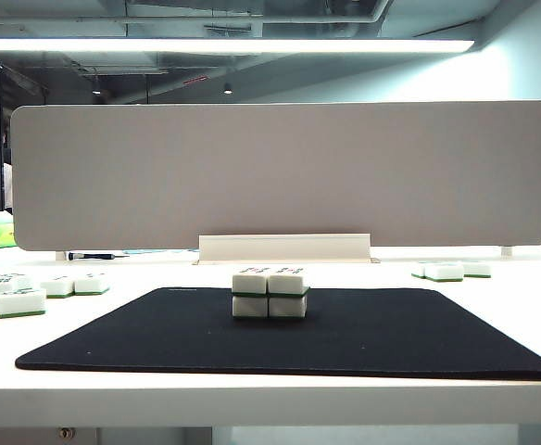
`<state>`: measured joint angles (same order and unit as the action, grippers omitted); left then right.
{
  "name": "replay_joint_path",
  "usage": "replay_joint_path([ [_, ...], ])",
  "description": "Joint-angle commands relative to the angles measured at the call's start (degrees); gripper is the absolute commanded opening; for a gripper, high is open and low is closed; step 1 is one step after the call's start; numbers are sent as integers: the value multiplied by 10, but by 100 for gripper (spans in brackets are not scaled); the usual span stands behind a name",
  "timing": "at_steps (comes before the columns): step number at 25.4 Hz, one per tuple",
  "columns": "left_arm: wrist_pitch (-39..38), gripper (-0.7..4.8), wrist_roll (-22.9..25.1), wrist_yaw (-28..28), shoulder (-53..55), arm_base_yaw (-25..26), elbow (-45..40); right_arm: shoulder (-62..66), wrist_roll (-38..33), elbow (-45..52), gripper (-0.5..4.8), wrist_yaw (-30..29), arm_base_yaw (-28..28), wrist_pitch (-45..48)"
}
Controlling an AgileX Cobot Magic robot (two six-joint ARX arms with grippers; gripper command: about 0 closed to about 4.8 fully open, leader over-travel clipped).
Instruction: Arrange four mahjong tiles into a neat stack, creating two layers of paired tiles.
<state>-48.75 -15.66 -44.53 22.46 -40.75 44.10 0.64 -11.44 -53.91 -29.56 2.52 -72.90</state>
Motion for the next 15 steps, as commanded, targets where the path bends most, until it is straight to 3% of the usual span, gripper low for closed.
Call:
replay_joint_path([
  [1, 59, -6, 2, 80, 0, 59, -62, -7, 2, -1, -1, 1, 1, 7],
  [2, 86, -6, 3, 123, 0, 91, -90, -7, 2, -1, -1, 0, 1, 7],
  [9, 187, -6, 21, 289, -2, 235, -177, -7, 2, -1, -1, 0, 1, 7],
  [15, 297, -6, 55, 345, -43, 316, -269, -7, 2, -1, -1, 0, 1, 7],
])
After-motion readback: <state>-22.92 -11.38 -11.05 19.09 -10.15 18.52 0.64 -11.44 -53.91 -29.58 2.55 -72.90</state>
